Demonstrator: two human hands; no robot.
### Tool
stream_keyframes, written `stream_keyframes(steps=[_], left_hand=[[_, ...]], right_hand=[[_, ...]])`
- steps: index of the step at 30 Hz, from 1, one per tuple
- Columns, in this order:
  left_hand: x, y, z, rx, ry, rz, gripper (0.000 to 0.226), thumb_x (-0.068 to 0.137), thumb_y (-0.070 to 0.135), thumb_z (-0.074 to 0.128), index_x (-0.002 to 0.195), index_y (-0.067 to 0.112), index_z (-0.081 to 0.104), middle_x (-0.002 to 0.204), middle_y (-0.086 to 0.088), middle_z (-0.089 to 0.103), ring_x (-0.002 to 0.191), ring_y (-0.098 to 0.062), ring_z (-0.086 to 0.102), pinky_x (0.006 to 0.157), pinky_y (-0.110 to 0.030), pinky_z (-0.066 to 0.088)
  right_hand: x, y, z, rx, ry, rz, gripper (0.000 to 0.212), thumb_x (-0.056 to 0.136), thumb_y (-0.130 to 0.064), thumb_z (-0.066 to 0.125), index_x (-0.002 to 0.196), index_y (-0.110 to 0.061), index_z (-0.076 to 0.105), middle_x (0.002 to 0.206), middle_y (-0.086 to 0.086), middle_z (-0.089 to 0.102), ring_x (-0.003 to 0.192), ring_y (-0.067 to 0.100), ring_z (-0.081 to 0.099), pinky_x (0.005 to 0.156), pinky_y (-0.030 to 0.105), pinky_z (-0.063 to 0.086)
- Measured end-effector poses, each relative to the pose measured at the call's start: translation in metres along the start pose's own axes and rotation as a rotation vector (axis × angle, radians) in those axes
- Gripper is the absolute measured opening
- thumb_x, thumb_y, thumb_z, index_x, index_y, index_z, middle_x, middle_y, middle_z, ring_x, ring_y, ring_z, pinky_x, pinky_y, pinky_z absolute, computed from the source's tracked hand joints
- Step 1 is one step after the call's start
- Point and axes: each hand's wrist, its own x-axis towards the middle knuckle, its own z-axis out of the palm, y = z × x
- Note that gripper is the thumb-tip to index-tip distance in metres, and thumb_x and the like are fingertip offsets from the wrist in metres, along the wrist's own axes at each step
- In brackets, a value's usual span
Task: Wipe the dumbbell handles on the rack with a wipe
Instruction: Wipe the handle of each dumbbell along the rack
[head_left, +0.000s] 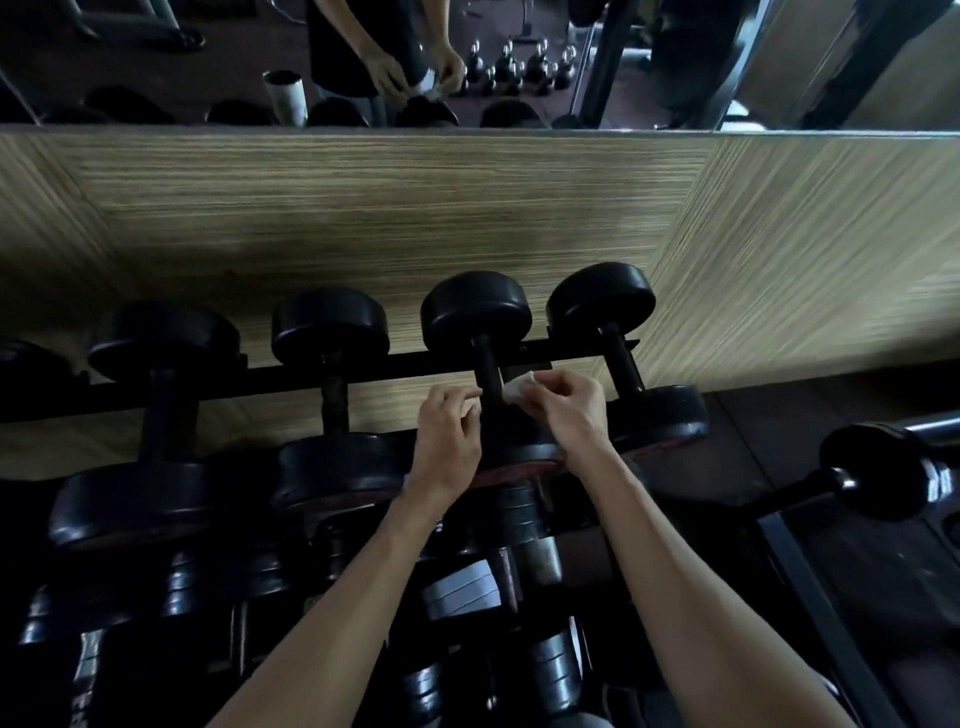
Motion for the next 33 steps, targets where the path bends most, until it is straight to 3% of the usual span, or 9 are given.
stream_keyframes(steps=[3, 6, 10, 13, 18, 21, 24, 29, 33], left_hand=[[0.006, -0.002, 0.025, 0.079, 0.043, -0.085, 0.026, 0.101, 0.016, 0.051, 0.123, 0.008, 0.061, 0.122, -0.009, 0.055, 0.114, -0.021, 0.052, 0.106, -0.021, 0.031], [0.019, -0.004, 0.048, 0.125, 0.06, -0.179, 0.032, 0.103, 0.027, 0.041, 0.127, 0.011, 0.057, 0.126, -0.008, 0.053, 0.118, -0.023, 0.05, 0.107, -0.023, 0.025], [0.035, -0.001, 0.064, 0.169, 0.147, -0.232, 0.033, 0.104, 0.032, 0.039, 0.13, 0.018, 0.053, 0.134, -0.003, 0.053, 0.125, -0.022, 0.048, 0.109, -0.039, 0.036], [0.036, -0.004, 0.065, 0.17, 0.158, -0.212, 0.033, 0.102, 0.031, 0.037, 0.13, 0.022, 0.053, 0.137, 0.001, 0.051, 0.129, -0.019, 0.046, 0.109, -0.041, 0.037], [0.035, -0.007, 0.065, 0.141, 0.16, -0.237, 0.036, 0.101, 0.033, 0.032, 0.13, 0.025, 0.053, 0.14, 0.005, 0.05, 0.131, -0.013, 0.044, 0.111, -0.045, 0.037], [0.037, -0.006, 0.064, 0.128, 0.171, -0.236, 0.036, 0.1, 0.036, 0.032, 0.126, 0.026, 0.055, 0.132, 0.011, 0.051, 0.124, -0.009, 0.047, 0.107, -0.045, 0.04], [0.037, -0.003, 0.063, 0.105, 0.186, -0.232, 0.03, 0.1, 0.03, 0.039, 0.122, 0.025, 0.059, 0.124, 0.019, 0.048, 0.12, -0.006, 0.049, 0.105, -0.041, 0.043], [0.036, -0.002, 0.063, 0.068, 0.194, -0.246, 0.028, 0.1, 0.029, 0.042, 0.119, 0.026, 0.061, 0.116, 0.021, 0.051, 0.114, 0.001, 0.051, 0.099, -0.023, 0.044], [0.036, -0.003, 0.063, 0.084, 0.196, -0.267, 0.029, 0.099, 0.032, 0.043, 0.12, 0.025, 0.062, 0.121, 0.013, 0.054, 0.112, 0.005, 0.051, 0.095, -0.006, 0.034]], right_hand=[[0.017, 0.009, -0.002, -0.159, 0.04, -0.079, 0.009, 0.086, -0.01, 0.077, 0.094, -0.011, 0.073, 0.085, -0.001, 0.074, 0.08, 0.01, 0.071, 0.068, 0.018, 0.055], [0.037, 0.017, -0.004, -0.252, 0.045, -0.143, 0.011, 0.086, -0.011, 0.076, 0.096, -0.012, 0.073, 0.086, -0.008, 0.071, 0.085, 0.006, 0.068, 0.07, 0.011, 0.049], [0.065, 0.023, -0.006, -0.402, -0.06, -0.134, 0.022, 0.092, -0.011, 0.068, 0.114, -0.011, 0.07, 0.095, -0.005, 0.067, 0.091, 0.01, 0.066, 0.066, 0.006, 0.046], [0.087, 0.027, -0.003, -0.415, -0.145, -0.148, 0.017, 0.09, -0.016, 0.073, 0.104, -0.007, 0.074, 0.086, -0.002, 0.069, 0.077, 0.002, 0.063, 0.065, 0.004, 0.046], [0.133, 0.033, 0.013, -0.487, -0.24, -0.167, 0.012, 0.088, -0.027, 0.074, 0.079, -0.019, 0.077, 0.072, -0.004, 0.071, 0.074, 0.008, 0.066, 0.066, 0.022, 0.048], [0.157, 0.036, 0.023, -0.513, -0.264, -0.23, 0.022, 0.089, -0.019, 0.072, 0.067, -0.022, 0.072, 0.057, -0.015, 0.062, 0.058, -0.006, 0.056, 0.057, 0.009, 0.038], [0.171, 0.043, 0.029, -0.544, -0.244, -0.264, 0.016, 0.091, -0.01, 0.069, 0.077, -0.011, 0.076, 0.066, -0.01, 0.068, 0.059, -0.006, 0.058, 0.056, 0.005, 0.037], [0.159, 0.058, 0.01, -0.586, -0.507, -0.193, 0.012, 0.086, 0.006, 0.065, 0.081, 0.002, 0.075, 0.078, 0.009, 0.074, 0.062, -0.002, 0.062, 0.057, 0.007, 0.041], [0.149, 0.06, -0.015, -0.585, -0.674, -0.054, 0.007, 0.088, 0.002, 0.067, 0.085, 0.006, 0.073, 0.077, 0.013, 0.071, 0.068, 0.01, 0.061, 0.059, 0.021, 0.046]])
